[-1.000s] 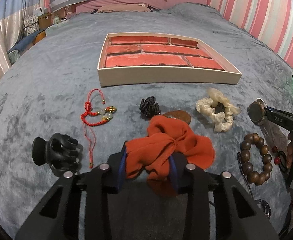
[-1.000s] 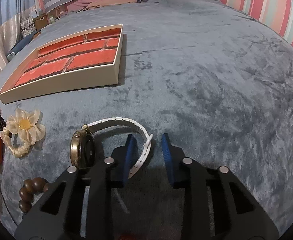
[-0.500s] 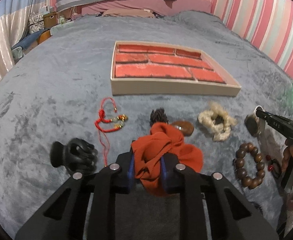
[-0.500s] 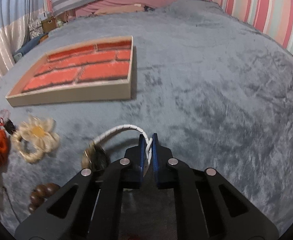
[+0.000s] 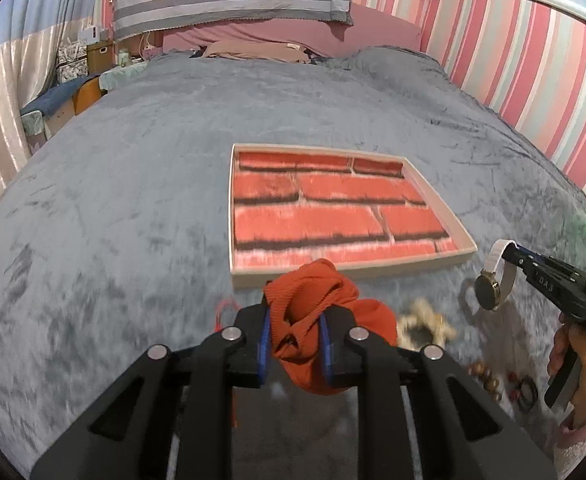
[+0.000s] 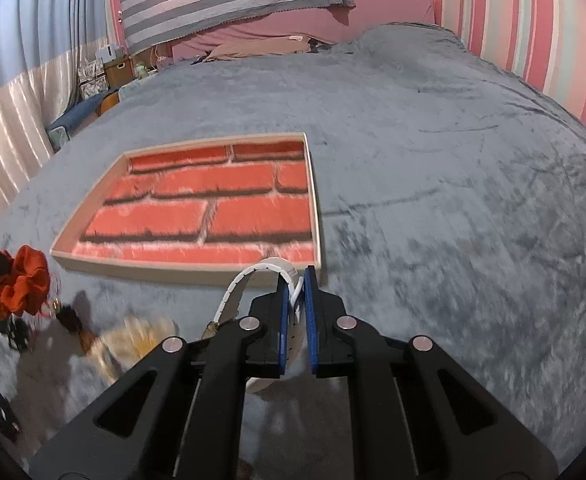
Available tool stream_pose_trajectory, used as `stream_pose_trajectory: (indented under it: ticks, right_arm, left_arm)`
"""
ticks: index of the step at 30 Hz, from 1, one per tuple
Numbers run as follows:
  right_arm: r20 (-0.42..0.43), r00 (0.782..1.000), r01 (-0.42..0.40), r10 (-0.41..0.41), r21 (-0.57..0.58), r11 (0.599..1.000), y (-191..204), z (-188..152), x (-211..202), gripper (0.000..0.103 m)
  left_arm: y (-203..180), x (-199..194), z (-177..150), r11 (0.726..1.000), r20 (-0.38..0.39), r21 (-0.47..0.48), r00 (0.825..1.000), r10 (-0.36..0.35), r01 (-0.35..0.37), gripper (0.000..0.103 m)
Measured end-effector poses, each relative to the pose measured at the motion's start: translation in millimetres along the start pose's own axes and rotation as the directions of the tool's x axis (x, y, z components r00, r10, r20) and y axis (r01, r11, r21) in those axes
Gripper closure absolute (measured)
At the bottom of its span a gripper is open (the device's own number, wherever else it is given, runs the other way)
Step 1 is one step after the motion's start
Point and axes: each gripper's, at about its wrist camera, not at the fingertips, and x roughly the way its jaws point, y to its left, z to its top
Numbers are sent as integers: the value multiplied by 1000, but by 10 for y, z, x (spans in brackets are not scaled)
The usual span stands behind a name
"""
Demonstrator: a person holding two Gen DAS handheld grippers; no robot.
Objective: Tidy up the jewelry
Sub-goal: 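Lower the orange scrunchie into the tray with the left tool while the right tool releases the watch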
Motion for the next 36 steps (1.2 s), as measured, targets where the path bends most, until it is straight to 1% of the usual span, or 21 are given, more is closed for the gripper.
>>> stream_pose_trajectory:
  ticks: [3,6,10,13,17,18,20,24,26,30,33,36]
  right_arm:
    - [-6,1000,-14,14,15,1000,28,220,132,95]
    - [-19,999,-34,34,41,999,39,468,302,95]
    - [-28,999,-40,42,53,998,104,797,581,95]
    - [-46,998,-45,48,58,997,179,1068,867,95]
    - [-76,996,-37,40,39,999,272,1289,1235,95]
    - [-84,996,-35,38,37,999,285,1331,1334,95]
    - [-100,994,-33,37,44,998,288,1392,1514,95]
    - [-111,992,-44,54,91,995,219,1477,1775,95]
    - [-112,991,-53,66,113,992,182,1526,1872,95]
    - [-150,987,-37,53,108,994,143,1553,2064,95]
    - [-175,984,-25,41,95,995,146,1544,2167,95]
    - [-206,978,-22,38,80,997,163,1505,2249,95]
  left_arm:
    - [-3,141,200,1000,7,19,1000,-3,2,84]
    - [3,383,435,1000,-1,26,1000,12,-12,84]
    - [20,840,741,1000,-36,20,999,23,-22,84]
    - [41,1210,941,999,-70,8,997,37,-36,84]
    - [50,1618,1159,998,-95,18,994,58,-57,84]
    - [42,1760,1223,997,-107,30,992,70,-67,84]
    - [38,1907,1287,995,-113,43,990,89,-85,84]
    - [71,2183,1411,996,-128,34,988,85,-82,84]
    - [81,2261,1447,996,-131,39,988,83,-78,84]
    - [126,2461,1481,994,-155,48,982,103,-97,83]
    - [169,2525,1477,994,-166,43,980,109,-103,82]
    - [207,2568,1466,995,-184,25,978,101,-99,78]
